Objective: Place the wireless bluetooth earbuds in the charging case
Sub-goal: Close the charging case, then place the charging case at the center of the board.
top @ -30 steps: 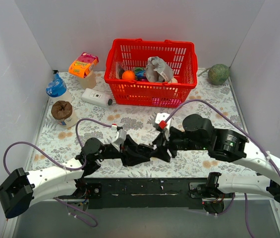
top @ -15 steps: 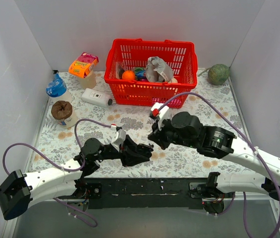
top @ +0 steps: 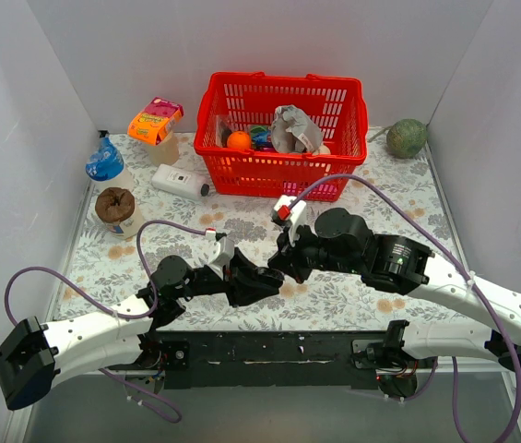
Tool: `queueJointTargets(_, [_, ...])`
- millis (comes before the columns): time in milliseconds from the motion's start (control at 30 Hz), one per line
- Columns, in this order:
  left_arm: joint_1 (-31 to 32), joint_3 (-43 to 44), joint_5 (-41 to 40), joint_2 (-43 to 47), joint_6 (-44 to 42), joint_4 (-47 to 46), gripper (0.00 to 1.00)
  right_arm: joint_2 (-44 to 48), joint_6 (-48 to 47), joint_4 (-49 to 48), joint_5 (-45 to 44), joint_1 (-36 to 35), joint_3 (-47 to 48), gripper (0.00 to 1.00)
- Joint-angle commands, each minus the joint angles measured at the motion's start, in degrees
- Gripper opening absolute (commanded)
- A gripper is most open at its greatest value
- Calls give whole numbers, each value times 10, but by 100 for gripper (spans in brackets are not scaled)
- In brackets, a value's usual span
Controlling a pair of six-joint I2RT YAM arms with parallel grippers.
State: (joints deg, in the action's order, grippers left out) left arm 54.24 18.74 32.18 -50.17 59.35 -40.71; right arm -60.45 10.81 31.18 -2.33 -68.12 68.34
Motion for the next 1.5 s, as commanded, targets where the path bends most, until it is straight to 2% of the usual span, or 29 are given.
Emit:
queueJointTargets(0, [3, 16, -18, 14, -9, -5, 0, 6, 8, -31, 40, 1, -12, 1])
queueJointTargets(167, [3, 16, -24, 12, -9, -7, 0, 13, 13, -31, 26, 1, -21, 1])
queueJointTargets(233, [3, 16, -36, 11, -4, -4, 0, 23, 29, -24, -23, 1, -22, 1])
queueJointTargets(267, [3, 16, -47, 11, -1, 2, 0, 31, 40, -20, -96, 1, -23, 1])
queueJointTargets(300, [3, 16, -66, 12, 16, 21, 0, 41, 49, -18, -133, 1, -29, 1])
queueJointTargets(367, [3, 18, -166, 11, 51, 51, 0, 73, 73, -23, -223, 4, -61, 4])
queueJointTargets(400, [2, 22, -214, 9, 101, 102, 0, 83, 77, -33, -239, 7, -74, 5])
queueJointTargets(433, [0, 28, -306, 4, 141, 130, 0, 96, 82, -37, -249, 11, -90, 6])
queueJointTargets(467, [-18, 41, -314, -2, 169, 157, 0, 98, 84, -39, -255, 11, -114, 5])
queueJointTargets(533, [-62, 55, -295, -44, 226, 204, 0, 89, 84, -43, -248, 13, -135, 1])
queueJointTargets(567, [-117, 80, -242, -65, 233, 219, 0, 85, 84, -44, -235, 13, -144, 1])
queueJointTargets(633, [-165, 113, -198, -145, 237, 266, 0, 72, 84, -41, -225, 13, -163, 1])
queueJointTargets(667, [-202, 125, -161, -171, 240, 277, 0, 70, 89, -43, -215, 13, -169, 1])
queueJointTargets(767, [-248, 162, -80, -290, 232, 263, 0, 80, 91, -64, -192, 13, -194, 1])
queueJointTargets(833, [-252, 206, -55, -364, 215, 277, 0, 90, 92, -74, -185, 14, -208, 1])
queueJointTargets(967, [-262, 262, -42, -449, 179, 313, 0, 102, 93, -77, -176, 15, -214, 1])
queueJointTargets(1233, [-277, 314, -61, -531, 151, 370, 1, 104, 91, -76, -177, 15, -219, 1])
queueJointTargets(1267, [-278, 313, -60, -535, 151, 376, 11, 104, 91, -75, -177, 15, -220, 1])
queueJointTargets(1333, [-279, 307, -58, -541, 151, 382, 24, 106, 91, -74, -178, 15, -220, 2])
queueJointTargets(1367, [-279, 303, -56, -541, 151, 387, 34, 106, 91, -74, -181, 15, -221, 4])
queueJointTargets(1467, [-283, 288, -61, -535, 149, 398, 40, 107, 90, -72, -182, 15, -224, 9])
